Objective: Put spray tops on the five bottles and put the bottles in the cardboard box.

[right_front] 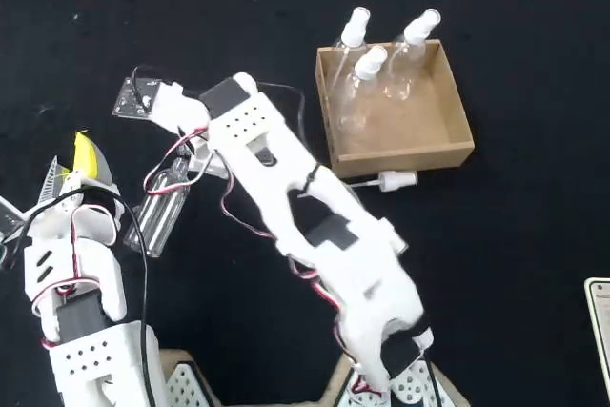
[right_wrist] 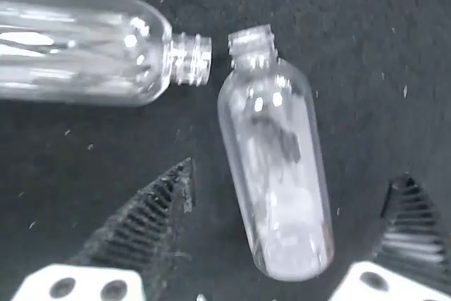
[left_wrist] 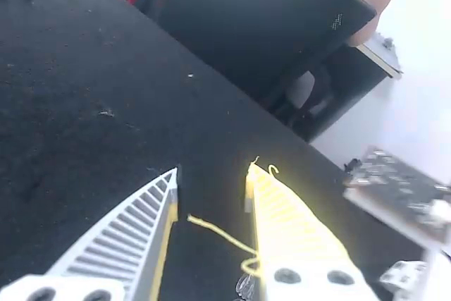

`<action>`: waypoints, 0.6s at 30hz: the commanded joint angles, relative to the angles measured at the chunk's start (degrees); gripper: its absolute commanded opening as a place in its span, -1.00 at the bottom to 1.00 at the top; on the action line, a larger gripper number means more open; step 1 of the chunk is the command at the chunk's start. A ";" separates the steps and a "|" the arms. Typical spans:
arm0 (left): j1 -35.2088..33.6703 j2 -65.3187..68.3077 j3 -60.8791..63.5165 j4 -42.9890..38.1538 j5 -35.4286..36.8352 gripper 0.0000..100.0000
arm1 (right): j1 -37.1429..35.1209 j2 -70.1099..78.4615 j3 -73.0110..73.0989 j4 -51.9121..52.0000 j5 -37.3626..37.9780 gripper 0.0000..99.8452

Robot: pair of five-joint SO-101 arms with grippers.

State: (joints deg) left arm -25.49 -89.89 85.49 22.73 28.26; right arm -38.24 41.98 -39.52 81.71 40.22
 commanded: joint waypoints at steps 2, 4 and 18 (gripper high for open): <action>-0.04 -0.70 -0.92 -1.32 0.53 -0.69 | 0.09 5.49 -10.42 3.78 2.29 -0.22; -0.04 -0.70 -0.84 -1.32 0.53 -0.69 | 0.44 9.01 -13.58 4.75 2.29 -0.22; -0.04 -0.70 -0.75 -1.41 0.53 -0.69 | 5.54 20.26 -37.49 19.60 -18.81 -0.94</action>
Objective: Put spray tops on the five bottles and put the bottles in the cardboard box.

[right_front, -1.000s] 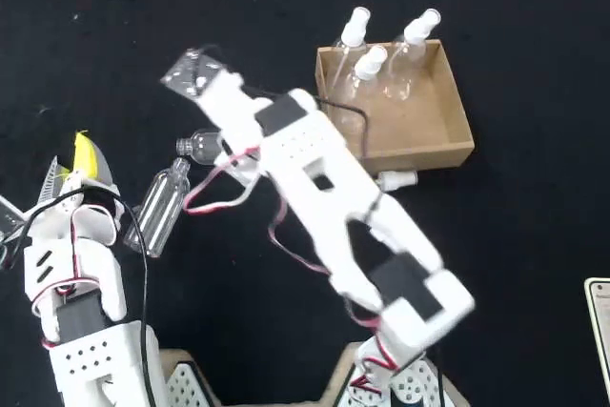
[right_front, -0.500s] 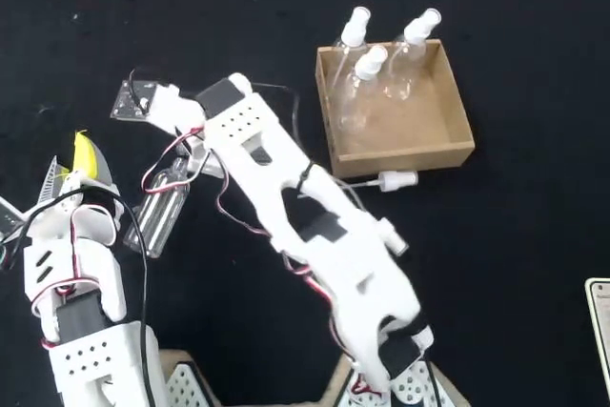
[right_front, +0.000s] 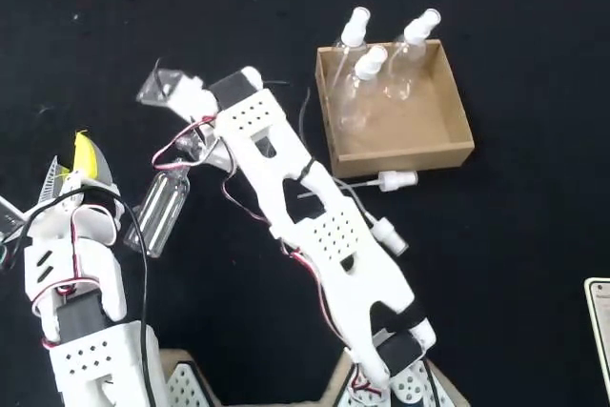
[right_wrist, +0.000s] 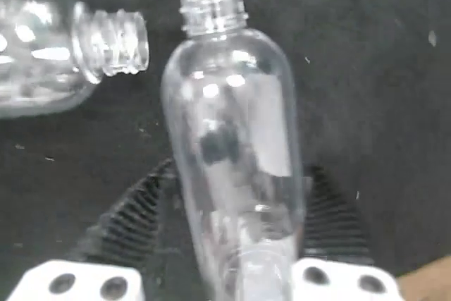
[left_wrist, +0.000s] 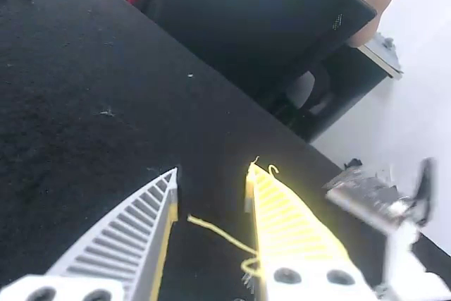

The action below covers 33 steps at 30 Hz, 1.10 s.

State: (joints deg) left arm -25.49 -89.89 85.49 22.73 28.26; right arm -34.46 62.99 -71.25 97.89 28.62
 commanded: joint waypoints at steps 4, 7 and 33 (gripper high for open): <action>-0.04 -0.70 -0.75 -1.41 0.53 -0.69 | 4.40 -1.01 -4.79 3.34 -14.42 -0.93; -0.04 -0.70 -0.75 -1.41 0.53 -0.69 | 5.80 -2.15 -1.54 3.43 -20.13 -0.98; 2.07 -0.70 -0.66 -1.32 0.35 -0.69 | 5.71 -54.20 85.49 -21.45 -26.46 -0.65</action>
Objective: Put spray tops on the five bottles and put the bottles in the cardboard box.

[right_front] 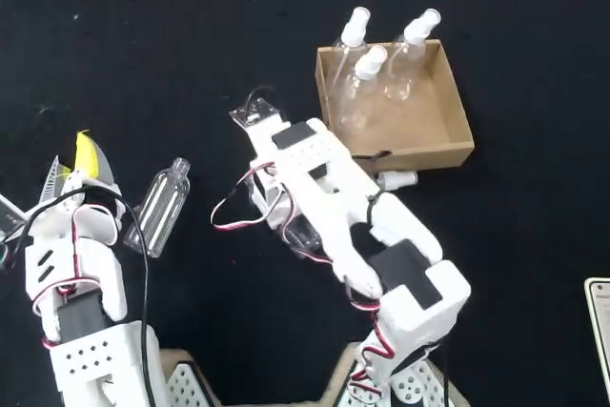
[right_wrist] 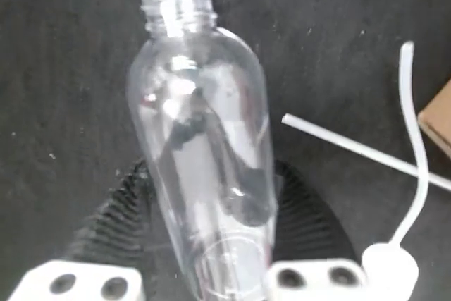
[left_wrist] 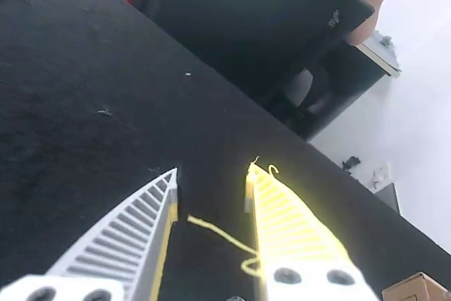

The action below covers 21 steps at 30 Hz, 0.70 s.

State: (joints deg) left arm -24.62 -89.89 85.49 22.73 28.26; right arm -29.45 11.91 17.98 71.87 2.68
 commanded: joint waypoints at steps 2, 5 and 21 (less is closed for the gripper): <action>1.10 -0.70 -0.66 -1.32 0.35 -0.69 | 0.79 -2.77 -8.13 9.05 -0.70 -0.51; 0.92 -0.70 -0.66 -1.32 0.35 -0.69 | 0.79 -0.66 -14.55 14.68 -4.22 -0.36; 0.75 -0.70 -0.66 -1.32 0.35 -0.69 | -3.96 23.87 -38.64 29.01 1.14 -0.48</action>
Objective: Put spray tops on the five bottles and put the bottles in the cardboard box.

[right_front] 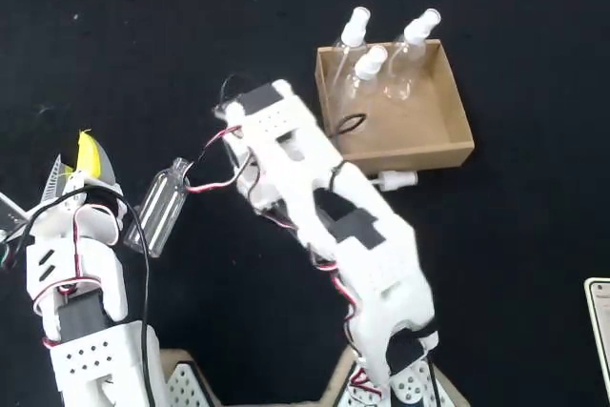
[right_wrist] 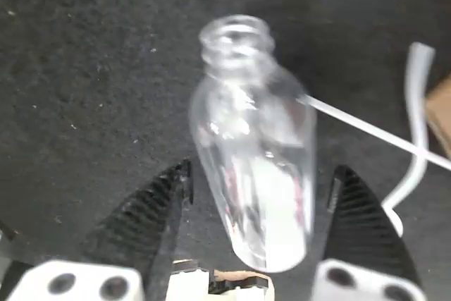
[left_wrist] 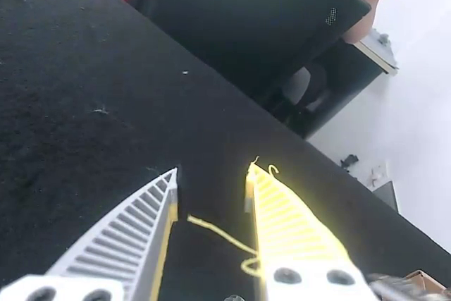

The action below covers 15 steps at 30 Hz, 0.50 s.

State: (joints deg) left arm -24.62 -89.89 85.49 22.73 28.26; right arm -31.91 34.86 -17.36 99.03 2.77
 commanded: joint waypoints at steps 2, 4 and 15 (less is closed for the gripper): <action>0.75 -0.70 -0.66 -1.32 0.35 -0.69 | -1.49 2.15 -3.30 1.76 1.23 -0.48; 0.75 -0.70 -0.66 -1.32 0.35 -0.69 | -1.23 3.21 -3.21 1.67 1.49 -0.48; 0.75 -0.70 -0.66 -1.32 0.35 -0.69 | -1.85 -1.71 -9.01 0.88 -0.97 -0.73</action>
State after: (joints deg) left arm -24.62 -89.89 85.49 22.73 28.26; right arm -32.70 39.16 -22.46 99.03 3.47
